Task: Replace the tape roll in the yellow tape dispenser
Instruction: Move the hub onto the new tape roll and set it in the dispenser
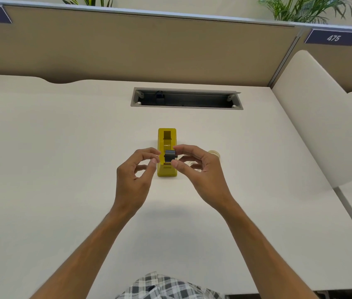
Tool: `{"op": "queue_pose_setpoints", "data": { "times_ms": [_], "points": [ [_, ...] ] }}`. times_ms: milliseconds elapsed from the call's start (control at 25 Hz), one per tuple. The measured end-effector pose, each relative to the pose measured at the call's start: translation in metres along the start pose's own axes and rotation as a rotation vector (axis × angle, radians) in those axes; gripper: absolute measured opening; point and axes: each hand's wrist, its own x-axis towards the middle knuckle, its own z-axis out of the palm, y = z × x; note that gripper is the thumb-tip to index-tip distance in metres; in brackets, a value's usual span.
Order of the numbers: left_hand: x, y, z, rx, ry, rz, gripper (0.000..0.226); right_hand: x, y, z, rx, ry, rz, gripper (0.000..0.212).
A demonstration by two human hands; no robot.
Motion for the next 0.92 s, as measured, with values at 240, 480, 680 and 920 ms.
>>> {"op": "queue_pose_setpoints", "data": {
  "times_ms": [240, 480, 680, 920],
  "points": [
    [0.002, 0.009, 0.003, -0.157, -0.072, -0.096, 0.015, -0.003, -0.001, -0.004, -0.004, -0.004, -0.02, 0.029],
    [0.004, 0.013, 0.008, -0.166, -0.147, -0.112, 0.019, -0.004, -0.001, -0.006, -0.014, -0.04, 0.006, 0.031],
    [0.005, 0.01, 0.008, -0.169, -0.12, -0.145, 0.022, 0.009, 0.036, -0.021, -0.112, 0.037, 0.109, 0.024],
    [0.004, 0.008, 0.008, -0.173, -0.13, -0.16, 0.028, 0.029, 0.114, -0.06, -0.864, 0.139, 0.217, 0.04]
  ]
}}
